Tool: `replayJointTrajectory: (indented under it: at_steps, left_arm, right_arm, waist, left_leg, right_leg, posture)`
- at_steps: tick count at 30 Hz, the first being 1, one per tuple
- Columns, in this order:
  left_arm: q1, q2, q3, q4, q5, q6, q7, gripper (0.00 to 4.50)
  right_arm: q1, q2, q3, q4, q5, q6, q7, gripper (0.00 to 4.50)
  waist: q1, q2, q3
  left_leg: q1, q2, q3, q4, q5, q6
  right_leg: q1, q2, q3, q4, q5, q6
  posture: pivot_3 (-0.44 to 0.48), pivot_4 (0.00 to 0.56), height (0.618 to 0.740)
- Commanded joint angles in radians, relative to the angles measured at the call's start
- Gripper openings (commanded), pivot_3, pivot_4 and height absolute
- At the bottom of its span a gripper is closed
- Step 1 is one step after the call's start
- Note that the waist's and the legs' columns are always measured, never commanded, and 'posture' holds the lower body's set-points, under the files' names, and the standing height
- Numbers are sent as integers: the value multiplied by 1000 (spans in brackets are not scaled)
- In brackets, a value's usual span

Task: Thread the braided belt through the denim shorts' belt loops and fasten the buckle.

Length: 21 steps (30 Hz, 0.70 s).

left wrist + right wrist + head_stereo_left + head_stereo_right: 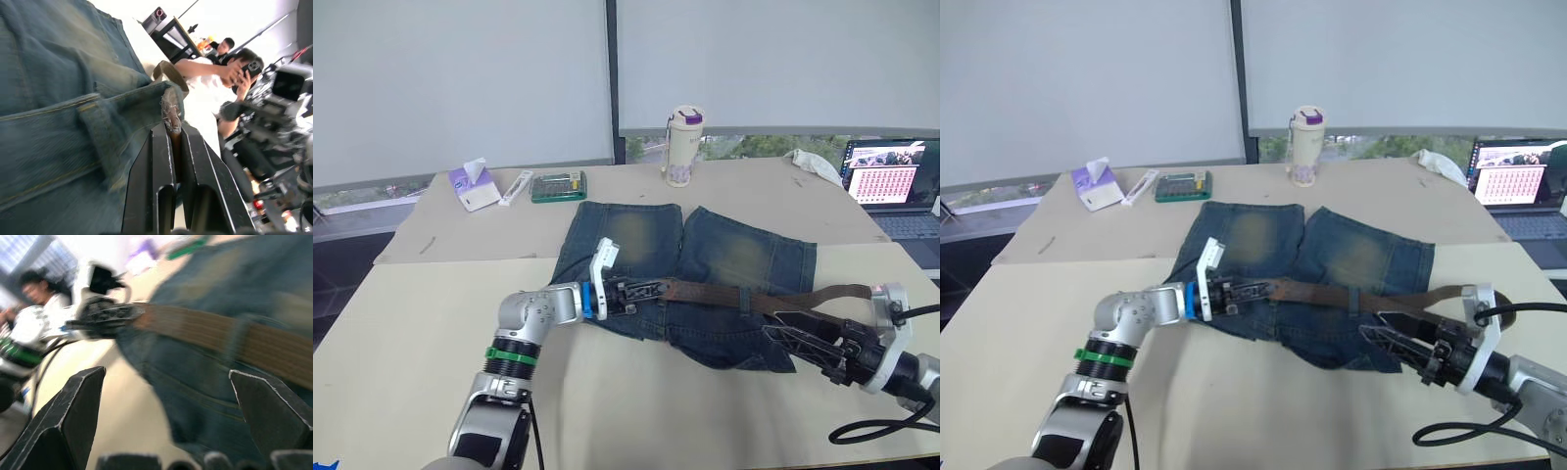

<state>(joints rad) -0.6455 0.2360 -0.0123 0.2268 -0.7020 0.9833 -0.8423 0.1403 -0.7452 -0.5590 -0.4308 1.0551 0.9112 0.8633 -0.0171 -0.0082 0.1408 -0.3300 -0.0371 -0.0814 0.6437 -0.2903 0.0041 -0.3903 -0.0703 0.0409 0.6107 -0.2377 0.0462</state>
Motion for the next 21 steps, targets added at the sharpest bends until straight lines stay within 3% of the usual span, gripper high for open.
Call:
replayJointTrajectory:
  at_steps: [1,6,9,17,21]
  left_arm:
    - [6,66,26,-23,-10,3,-55,0]
    - [8,114,55,-6,-56,43,-111,0]
    - [-1,121,114,-6,-165,150,-161,0]
    - [-24,122,161,-7,-238,248,-148,0]
    - [-29,115,171,-14,-239,258,-125,0]
  right_arm:
    - [-50,86,102,-161,92,24,-184,4483]
    - [-93,279,300,-161,64,27,-440,4483]
    - [-130,421,419,-94,-25,-25,-542,4483]
    - [-236,635,370,-38,68,-133,-624,4483]
    - [-230,636,354,-86,182,-136,-573,4483]
  waist:
    - [1,-1,0]
    - [9,2,-2]
    - [10,1,-3]
    - [3,3,-4]
    - [2,3,-4]
  left_leg:
    - [0,0,-1,0,0,0]
    - [3,0,-8,-2,2,-4]
    - [-1,-2,-10,-1,2,-4]
    - [-5,-2,-14,-1,5,-7]
    - [-5,-2,-16,-1,5,-7]
  right_leg:
    - [0,-1,0,0,0,0]
    - [-4,-4,-1,1,1,-1]
    - [-8,-6,-2,0,5,-7]
    - [-14,-4,-4,2,8,-9]
    - [-14,-4,-5,2,8,-10]
  posture:
    - [0,150,740]
    - [0,150,740]
    - [0,150,740]
    - [0,150,740]
    - [0,150,740]
